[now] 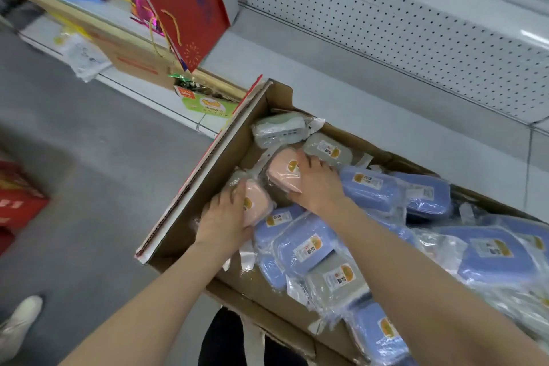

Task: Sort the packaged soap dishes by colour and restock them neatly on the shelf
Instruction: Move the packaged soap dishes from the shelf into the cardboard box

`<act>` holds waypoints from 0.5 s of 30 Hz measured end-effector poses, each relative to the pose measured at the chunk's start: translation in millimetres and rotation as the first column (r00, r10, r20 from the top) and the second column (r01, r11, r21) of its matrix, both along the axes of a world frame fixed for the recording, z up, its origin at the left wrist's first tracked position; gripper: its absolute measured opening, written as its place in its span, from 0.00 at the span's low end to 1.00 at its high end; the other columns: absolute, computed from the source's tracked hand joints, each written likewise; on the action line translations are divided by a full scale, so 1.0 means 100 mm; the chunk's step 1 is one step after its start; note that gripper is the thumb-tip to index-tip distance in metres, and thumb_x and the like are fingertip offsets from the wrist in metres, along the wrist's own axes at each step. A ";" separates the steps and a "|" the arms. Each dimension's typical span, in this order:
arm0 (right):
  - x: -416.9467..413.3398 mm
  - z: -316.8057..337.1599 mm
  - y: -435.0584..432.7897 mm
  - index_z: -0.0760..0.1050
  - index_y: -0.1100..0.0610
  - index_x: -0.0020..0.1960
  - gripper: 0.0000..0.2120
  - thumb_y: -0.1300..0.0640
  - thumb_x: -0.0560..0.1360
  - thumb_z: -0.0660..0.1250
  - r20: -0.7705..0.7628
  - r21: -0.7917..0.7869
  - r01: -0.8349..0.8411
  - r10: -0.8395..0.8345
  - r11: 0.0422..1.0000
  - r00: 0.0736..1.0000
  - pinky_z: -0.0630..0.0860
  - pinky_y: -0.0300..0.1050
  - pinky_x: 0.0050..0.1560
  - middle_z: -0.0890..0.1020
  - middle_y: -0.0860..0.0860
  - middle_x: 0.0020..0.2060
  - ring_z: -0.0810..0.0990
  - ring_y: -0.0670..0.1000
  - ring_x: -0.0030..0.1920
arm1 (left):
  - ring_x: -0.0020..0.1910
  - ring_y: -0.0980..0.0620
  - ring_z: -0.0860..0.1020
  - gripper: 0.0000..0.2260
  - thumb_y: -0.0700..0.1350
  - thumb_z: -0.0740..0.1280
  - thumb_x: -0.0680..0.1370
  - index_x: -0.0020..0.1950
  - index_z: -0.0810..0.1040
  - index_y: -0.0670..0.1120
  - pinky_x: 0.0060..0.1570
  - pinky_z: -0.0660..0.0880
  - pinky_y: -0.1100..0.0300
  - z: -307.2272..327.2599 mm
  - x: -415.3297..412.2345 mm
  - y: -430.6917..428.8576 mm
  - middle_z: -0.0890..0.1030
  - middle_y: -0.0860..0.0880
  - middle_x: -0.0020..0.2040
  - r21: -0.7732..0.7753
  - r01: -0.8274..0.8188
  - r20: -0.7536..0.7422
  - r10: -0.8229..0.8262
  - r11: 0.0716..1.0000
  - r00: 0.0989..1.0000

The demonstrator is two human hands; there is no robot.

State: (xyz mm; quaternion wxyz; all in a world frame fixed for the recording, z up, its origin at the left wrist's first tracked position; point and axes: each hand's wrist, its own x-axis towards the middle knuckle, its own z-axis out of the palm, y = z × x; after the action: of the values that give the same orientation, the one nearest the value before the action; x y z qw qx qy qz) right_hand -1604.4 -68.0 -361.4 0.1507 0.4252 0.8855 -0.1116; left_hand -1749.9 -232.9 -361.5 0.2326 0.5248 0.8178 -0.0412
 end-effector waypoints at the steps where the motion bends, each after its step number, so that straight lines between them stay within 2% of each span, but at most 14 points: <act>1: 0.01 0.01 0.02 0.48 0.55 0.78 0.48 0.38 0.70 0.70 -0.032 -0.002 0.008 -0.008 1.000 0.999 0.70 0.54 0.61 0.69 0.59 0.68 0.72 0.61 0.64 | 0.67 0.42 0.67 0.45 0.57 0.70 0.72 0.78 0.44 0.49 0.65 0.67 0.49 0.02 0.01 0.00 0.62 0.42 0.72 0.005 -0.018 0.009 0.018 1.000 1.000; 5: 0.09 0.24 0.05 0.50 0.53 0.77 0.45 0.34 0.71 0.66 -0.198 -0.008 0.062 -0.062 0.998 0.978 0.73 0.54 0.58 0.70 0.58 0.66 0.74 0.61 0.61 | 0.64 0.41 0.70 0.45 0.56 0.72 0.70 0.78 0.49 0.48 0.62 0.69 0.49 0.15 0.01 -0.03 0.66 0.42 0.69 0.084 -0.110 0.061 0.105 0.990 0.993; 9: 0.35 0.70 0.07 0.52 0.52 0.76 0.43 0.33 0.71 0.64 -0.349 0.133 0.114 -0.062 0.985 0.935 0.75 0.56 0.55 0.73 0.59 0.62 0.75 0.60 0.58 | 0.61 0.39 0.71 0.42 0.55 0.71 0.70 0.77 0.54 0.46 0.61 0.69 0.48 0.44 0.12 -0.01 0.68 0.41 0.67 0.241 -0.068 0.021 0.064 0.968 0.998; 12: 0.77 1.01 0.07 0.56 0.47 0.74 0.35 0.35 0.72 0.62 -0.293 0.256 0.151 -0.072 0.955 0.953 0.74 0.55 0.50 0.73 0.58 0.58 0.75 0.61 0.53 | 0.59 0.38 0.72 0.42 0.53 0.71 0.67 0.77 0.57 0.46 0.60 0.71 0.47 0.60 0.28 0.07 0.69 0.41 0.66 0.323 0.043 0.007 -0.048 0.945 0.999; 15: 1.30 1.14 0.00 0.59 0.44 0.74 0.30 0.38 0.74 0.60 -0.167 0.370 0.190 -0.136 0.910 0.976 0.73 0.57 0.50 0.69 0.58 0.64 0.72 0.63 0.56 | 0.61 0.39 0.72 0.42 0.55 0.70 0.68 0.78 0.55 0.48 0.59 0.72 0.48 0.71 0.55 0.18 0.68 0.43 0.67 0.301 0.166 0.047 -0.188 0.939 0.981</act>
State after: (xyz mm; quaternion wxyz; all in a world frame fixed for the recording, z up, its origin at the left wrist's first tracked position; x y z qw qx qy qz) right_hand -1474.9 -68.2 -247.0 -0.0066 0.5104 0.8597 0.0224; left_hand -1695.3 -214.6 -290.6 0.1774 0.6263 0.7548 0.0804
